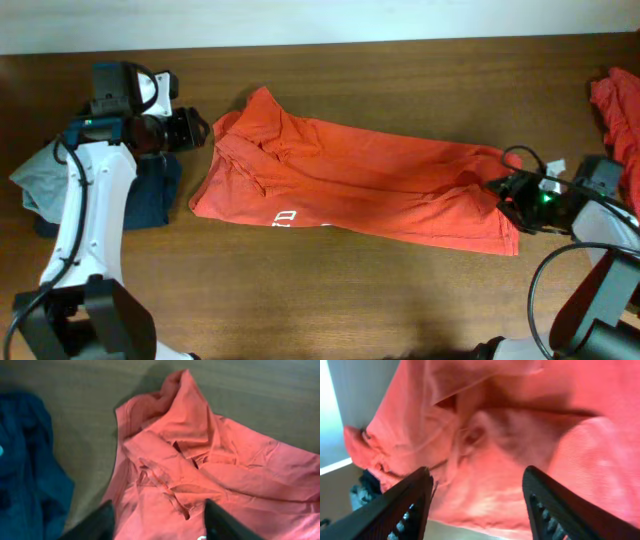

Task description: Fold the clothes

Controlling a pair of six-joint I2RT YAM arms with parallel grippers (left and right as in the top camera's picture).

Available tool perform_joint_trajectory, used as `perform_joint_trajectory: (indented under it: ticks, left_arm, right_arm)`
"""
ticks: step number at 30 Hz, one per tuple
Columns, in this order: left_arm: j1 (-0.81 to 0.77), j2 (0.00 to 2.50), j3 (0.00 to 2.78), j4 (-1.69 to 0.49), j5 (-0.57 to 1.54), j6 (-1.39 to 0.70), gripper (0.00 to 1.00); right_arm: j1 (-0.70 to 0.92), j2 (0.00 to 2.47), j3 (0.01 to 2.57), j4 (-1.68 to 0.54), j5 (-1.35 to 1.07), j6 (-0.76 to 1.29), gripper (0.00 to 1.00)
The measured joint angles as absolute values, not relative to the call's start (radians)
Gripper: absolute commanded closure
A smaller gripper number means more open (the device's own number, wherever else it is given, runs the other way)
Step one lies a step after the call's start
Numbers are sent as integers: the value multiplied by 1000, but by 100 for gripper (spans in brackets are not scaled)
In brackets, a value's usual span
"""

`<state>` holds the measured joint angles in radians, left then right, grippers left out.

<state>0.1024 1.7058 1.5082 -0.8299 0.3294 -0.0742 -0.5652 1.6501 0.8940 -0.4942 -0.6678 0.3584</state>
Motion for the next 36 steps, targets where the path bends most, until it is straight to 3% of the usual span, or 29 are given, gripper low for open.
perform_joint_trajectory:
  ticks: [9, 22, 33, 36]
  left_arm:
    - [36, 1710, 1518, -767, 321, 20, 27]
    - [20, 1833, 1518, -767, 325, 35, 28]
    - [20, 1833, 1518, -766, 325, 35, 27]
    - [20, 1833, 1518, -764, 325, 35, 27]
  right_arm:
    - [-514, 1649, 896, -449, -680, 321, 44]
    - [-343, 1691, 904, -181, -550, 662, 47]
    - [-320, 1740, 904, -183, -428, 791, 47]
    - [-320, 1741, 904, -183, -373, 798, 65]
